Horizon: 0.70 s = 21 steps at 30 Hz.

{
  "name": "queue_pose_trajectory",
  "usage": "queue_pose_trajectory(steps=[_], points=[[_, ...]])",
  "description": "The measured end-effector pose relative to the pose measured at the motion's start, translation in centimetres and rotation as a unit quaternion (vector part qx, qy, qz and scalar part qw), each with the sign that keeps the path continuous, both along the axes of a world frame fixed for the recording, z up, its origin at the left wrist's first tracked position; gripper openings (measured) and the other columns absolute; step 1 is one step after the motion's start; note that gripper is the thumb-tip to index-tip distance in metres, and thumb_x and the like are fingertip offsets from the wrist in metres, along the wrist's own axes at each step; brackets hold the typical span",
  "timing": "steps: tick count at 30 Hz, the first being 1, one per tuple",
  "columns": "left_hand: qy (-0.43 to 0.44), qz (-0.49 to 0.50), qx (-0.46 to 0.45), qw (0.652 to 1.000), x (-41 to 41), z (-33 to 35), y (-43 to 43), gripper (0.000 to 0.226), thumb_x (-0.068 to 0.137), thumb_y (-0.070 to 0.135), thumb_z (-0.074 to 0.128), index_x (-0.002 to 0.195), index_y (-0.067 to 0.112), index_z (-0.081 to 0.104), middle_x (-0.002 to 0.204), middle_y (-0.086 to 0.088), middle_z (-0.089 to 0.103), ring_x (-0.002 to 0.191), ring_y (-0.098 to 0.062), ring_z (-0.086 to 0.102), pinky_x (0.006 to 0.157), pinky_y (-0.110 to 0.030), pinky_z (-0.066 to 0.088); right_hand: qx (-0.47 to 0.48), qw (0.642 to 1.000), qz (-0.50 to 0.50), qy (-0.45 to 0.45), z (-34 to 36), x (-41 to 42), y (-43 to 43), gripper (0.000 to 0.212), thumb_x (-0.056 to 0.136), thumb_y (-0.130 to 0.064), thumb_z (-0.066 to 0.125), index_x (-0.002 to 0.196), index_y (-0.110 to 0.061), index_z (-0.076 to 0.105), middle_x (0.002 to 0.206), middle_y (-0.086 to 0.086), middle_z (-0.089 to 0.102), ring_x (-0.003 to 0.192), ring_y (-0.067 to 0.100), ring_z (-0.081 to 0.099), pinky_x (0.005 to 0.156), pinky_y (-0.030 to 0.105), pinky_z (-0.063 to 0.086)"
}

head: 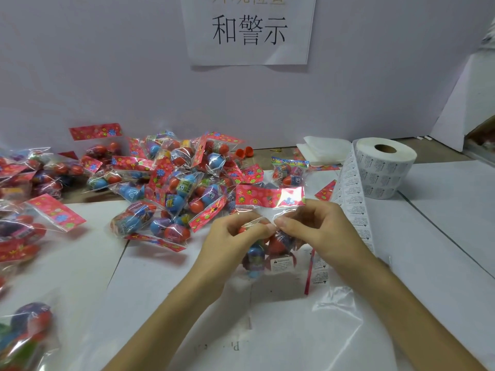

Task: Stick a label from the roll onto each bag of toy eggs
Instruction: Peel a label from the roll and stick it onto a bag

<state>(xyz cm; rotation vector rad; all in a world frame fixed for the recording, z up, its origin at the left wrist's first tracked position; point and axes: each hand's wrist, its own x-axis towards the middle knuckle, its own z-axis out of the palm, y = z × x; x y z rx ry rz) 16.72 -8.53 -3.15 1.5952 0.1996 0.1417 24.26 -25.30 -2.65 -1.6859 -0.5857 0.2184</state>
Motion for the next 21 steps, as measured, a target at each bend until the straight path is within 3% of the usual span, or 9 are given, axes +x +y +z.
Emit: queue_pose_trajectory(steps=[4, 7, 12, 14, 19, 21], points=[[0.019, -0.008, -0.022, 1.0, 0.1, 0.1, 0.2, 0.004, 0.081, 0.017, 0.077, 0.08, 0.015, 0.081, 0.089, -0.007, 0.079, 0.084, -0.019, 0.077, 0.062, -0.024, 0.06, 0.003, 1.0, -0.001, 0.022, 0.3, -0.1, 0.0, 0.019, 0.087, -0.033, 0.072, 0.089, -0.015, 0.077, 0.08, 0.003, 0.075, 0.074, 0.021, 0.068, 0.068, 0.04, 0.057], [0.033, -0.019, -0.033, 0.999, 0.0, 0.1, 0.2, 0.009, 0.083, 0.009, 0.075, 0.081, 0.012, 0.083, 0.092, -0.011, 0.079, 0.083, -0.024, 0.077, 0.065, -0.029, 0.062, 0.012, 1.0, 0.009, 0.01, 0.6, -0.1, -0.1, 0.005, 0.091, -0.019, 0.072, 0.089, -0.022, 0.075, 0.077, 0.0, 0.073, 0.071, 0.015, 0.067, 0.062, 0.035, 0.057], [0.05, -0.033, -0.052, 0.997, -0.2, 0.2, -0.1, 0.031, 0.097, 0.042, 0.061, 0.092, 0.02, 0.083, 0.098, -0.007, 0.08, 0.086, -0.026, 0.078, 0.068, -0.036, 0.062, 0.026, 0.999, -0.014, -0.023, 0.9, 0.4, -0.7, 0.011, 0.09, -0.004, 0.072, 0.095, -0.014, 0.075, 0.077, 0.007, 0.075, 0.065, 0.018, 0.068, 0.059, 0.028, 0.056], [0.047, -0.035, -0.051, 0.997, -0.2, 0.5, -0.1, 0.037, 0.093, 0.052, 0.057, 0.094, 0.026, 0.083, 0.095, -0.003, 0.08, 0.083, -0.022, 0.078, 0.065, -0.032, 0.061, 0.026, 0.999, -0.015, -0.029, 1.3, 0.6, -1.0, 0.012, 0.089, -0.004, 0.073, 0.096, -0.013, 0.075, 0.079, 0.007, 0.076, 0.067, 0.016, 0.07, 0.061, 0.024, 0.055], [-0.003, -0.024, -0.018, 1.0, -0.1, 0.0, 0.2, 0.038, 0.089, 0.049, 0.057, 0.096, 0.022, 0.082, 0.098, -0.001, 0.08, 0.089, -0.018, 0.077, 0.066, -0.021, 0.058, -0.045, 0.998, 0.041, -0.03, 3.1, 1.5, -1.5, 0.025, 0.085, -0.003, 0.077, 0.105, -0.017, 0.071, 0.09, 0.008, 0.076, 0.074, 0.02, 0.074, 0.065, 0.025, 0.056], [-0.024, -0.032, 0.007, 0.999, 0.0, -0.1, 0.3, 0.034, 0.09, 0.048, 0.056, 0.096, 0.029, 0.083, 0.101, 0.006, 0.079, 0.095, -0.015, 0.076, 0.069, -0.02, 0.058, -0.115, 0.989, 0.086, -0.031, 4.5, 2.2, -1.5, 0.032, 0.086, -0.016, 0.079, 0.114, -0.025, 0.067, 0.101, 0.001, 0.076, 0.077, 0.022, 0.076, 0.065, 0.028, 0.057]])
